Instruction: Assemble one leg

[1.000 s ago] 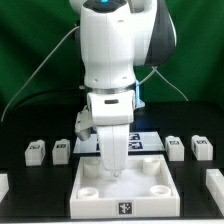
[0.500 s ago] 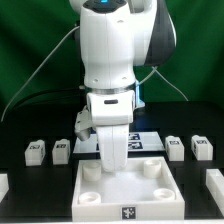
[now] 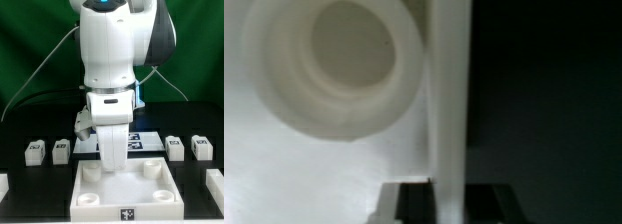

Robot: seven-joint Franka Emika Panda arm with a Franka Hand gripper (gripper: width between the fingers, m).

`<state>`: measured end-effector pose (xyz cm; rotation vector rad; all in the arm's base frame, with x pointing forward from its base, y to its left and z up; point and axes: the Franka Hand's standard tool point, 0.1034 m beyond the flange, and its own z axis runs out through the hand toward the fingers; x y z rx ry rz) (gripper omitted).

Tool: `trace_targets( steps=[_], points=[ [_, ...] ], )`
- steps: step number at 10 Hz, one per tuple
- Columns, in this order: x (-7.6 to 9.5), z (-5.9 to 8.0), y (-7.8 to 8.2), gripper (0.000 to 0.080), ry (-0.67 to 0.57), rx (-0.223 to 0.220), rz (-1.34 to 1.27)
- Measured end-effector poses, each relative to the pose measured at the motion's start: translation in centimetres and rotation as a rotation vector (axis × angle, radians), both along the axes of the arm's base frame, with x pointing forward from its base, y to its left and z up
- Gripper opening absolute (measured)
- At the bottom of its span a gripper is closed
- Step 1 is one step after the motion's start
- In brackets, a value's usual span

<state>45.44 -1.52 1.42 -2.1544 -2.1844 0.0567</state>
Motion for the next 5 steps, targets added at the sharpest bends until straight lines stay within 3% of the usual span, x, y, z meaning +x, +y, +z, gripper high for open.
trace_targets(
  steps=[3, 5],
  points=[
    [0.1, 0.0, 0.1, 0.0060, -0.004, 0.001, 0.001],
    [1.6, -0.1, 1.6, 0.0060, -0.063, 0.014, 0.002]
  ],
)
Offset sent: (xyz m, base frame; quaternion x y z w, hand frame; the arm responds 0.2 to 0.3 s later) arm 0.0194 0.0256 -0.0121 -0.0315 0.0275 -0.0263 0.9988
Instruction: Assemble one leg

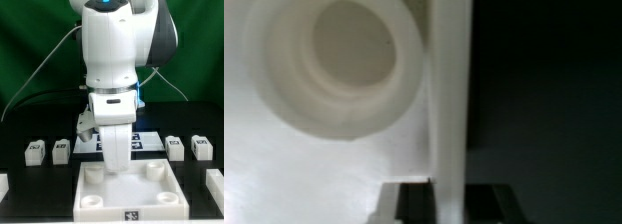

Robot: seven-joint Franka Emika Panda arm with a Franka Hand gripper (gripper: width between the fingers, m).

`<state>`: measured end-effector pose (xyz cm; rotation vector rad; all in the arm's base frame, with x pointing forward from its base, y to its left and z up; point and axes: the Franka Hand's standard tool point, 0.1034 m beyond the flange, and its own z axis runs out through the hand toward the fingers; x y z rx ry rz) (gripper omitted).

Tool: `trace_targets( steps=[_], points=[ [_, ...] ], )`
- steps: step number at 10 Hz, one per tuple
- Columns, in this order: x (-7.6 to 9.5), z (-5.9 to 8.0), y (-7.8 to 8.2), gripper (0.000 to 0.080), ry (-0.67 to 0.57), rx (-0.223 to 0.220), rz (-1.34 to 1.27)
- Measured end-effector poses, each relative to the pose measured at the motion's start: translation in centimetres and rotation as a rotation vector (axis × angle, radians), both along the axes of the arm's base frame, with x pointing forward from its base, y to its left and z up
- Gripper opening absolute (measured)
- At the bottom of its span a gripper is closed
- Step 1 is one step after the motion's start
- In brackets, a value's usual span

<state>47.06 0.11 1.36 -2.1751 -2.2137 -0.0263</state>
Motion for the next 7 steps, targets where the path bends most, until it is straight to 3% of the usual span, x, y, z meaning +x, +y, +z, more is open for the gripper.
trace_targets(
  steps=[2, 7],
  points=[
    [1.7, 0.0, 1.8, 0.0061, -0.018, 0.016, -0.006],
    [1.9, 0.0, 5.1, 0.0061, 0.045, 0.029, -0.059]
  ],
)
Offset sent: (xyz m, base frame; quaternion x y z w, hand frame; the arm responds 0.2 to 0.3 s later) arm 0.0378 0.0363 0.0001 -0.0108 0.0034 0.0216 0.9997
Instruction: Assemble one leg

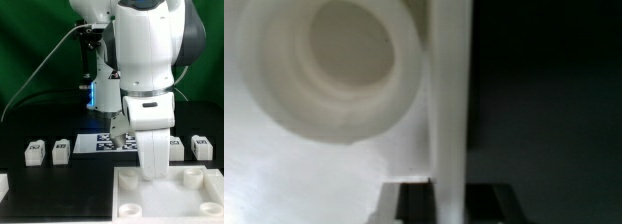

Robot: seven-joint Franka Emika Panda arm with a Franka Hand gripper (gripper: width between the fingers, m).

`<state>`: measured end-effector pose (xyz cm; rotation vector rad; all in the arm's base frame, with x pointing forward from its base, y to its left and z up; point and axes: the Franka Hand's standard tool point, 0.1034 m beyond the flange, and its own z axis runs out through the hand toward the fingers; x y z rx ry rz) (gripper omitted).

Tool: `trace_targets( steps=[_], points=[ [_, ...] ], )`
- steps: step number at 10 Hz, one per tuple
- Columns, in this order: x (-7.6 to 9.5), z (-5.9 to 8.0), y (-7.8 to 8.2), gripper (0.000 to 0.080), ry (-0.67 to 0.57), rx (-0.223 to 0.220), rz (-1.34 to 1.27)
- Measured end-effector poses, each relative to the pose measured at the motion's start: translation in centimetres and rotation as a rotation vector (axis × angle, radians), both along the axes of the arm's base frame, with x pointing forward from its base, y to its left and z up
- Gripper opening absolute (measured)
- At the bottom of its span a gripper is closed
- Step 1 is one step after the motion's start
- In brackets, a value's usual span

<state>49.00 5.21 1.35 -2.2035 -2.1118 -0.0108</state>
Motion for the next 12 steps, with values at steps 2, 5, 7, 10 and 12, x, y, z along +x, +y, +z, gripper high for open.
trace_targets(
  steps=[2, 5, 7, 10, 12],
  points=[
    [-0.01, 0.01, -0.02, 0.0061, -0.002, 0.000, -0.004],
    [-0.07, -0.08, -0.12, 0.0161, -0.006, 0.001, -0.006],
    [-0.09, -0.12, -0.16, 0.0435, -0.005, 0.001, -0.007],
    [-0.11, -0.14, -0.23, 0.0635, -0.004, 0.001, -0.008],
    [-0.11, -0.15, -0.26, 0.0645, -0.004, 0.001, -0.009]
  ],
)
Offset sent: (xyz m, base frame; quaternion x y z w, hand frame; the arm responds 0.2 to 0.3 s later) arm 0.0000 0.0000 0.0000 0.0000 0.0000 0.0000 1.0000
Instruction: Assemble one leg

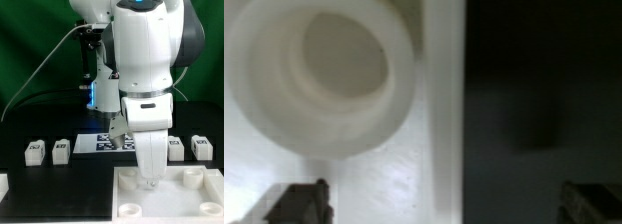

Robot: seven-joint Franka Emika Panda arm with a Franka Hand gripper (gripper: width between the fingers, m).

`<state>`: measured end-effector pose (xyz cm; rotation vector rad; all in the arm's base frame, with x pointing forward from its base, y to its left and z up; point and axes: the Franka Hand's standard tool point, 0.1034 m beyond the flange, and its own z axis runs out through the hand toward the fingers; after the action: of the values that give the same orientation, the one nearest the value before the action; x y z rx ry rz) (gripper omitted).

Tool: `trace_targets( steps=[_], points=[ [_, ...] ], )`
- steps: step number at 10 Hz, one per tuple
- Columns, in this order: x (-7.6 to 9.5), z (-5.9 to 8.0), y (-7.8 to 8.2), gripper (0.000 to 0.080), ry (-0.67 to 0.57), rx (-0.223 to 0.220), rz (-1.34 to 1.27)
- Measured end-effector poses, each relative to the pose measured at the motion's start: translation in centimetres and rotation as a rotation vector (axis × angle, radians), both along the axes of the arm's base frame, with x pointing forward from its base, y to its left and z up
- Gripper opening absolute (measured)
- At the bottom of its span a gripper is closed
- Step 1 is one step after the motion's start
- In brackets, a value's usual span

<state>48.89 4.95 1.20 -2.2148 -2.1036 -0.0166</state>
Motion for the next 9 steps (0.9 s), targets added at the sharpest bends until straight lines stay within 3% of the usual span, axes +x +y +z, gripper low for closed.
trace_targets(
  steps=[6, 7, 9],
  points=[
    [0.0, 0.0, -0.1, 0.0649, 0.000, -0.001, -0.002],
    [-0.1, 0.5, 0.2, 0.0649, -0.001, -0.006, -0.067],
    [-1.4, 2.6, 2.3, 0.0649, 0.005, -0.023, -0.293]
  ],
)
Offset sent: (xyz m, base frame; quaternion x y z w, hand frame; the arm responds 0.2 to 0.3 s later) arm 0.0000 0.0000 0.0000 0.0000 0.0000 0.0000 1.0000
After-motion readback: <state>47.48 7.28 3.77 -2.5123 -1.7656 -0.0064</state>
